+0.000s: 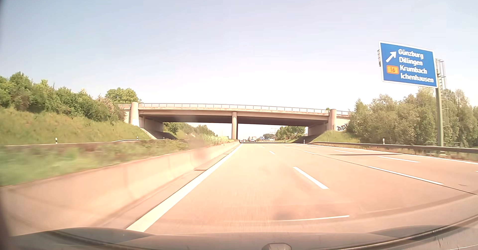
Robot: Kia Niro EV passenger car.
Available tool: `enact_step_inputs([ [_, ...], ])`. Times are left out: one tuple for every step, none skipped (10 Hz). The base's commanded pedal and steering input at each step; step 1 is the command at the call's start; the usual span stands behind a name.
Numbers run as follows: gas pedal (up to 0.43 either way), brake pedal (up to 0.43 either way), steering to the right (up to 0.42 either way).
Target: Follow the waypoints while adhering to traffic rules and regulations
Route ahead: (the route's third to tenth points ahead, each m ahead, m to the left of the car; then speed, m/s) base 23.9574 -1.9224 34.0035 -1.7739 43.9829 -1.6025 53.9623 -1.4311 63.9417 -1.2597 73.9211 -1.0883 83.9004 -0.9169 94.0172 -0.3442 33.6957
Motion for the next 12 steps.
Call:
enact_step_inputs([
  [0.39, 0.0, -0.004],
  [0.39, 0.0, -0.004],
  [0.39, 0.0, -0.004],
  [0.39, 0.0, -0.004],
  [0.39, 0.0, -0.004],
  [0.39, 0.0, -0.003],
  [0.39, 0.0, -0.002],
  [0.39, 0.0, -0.001],
  [0.39, 0.0, -0.001],
  [0.39, 0.0, -0.001],
  [0.39, 0.0, -0.001],
  [0.39, 0.0, -0.001],
])
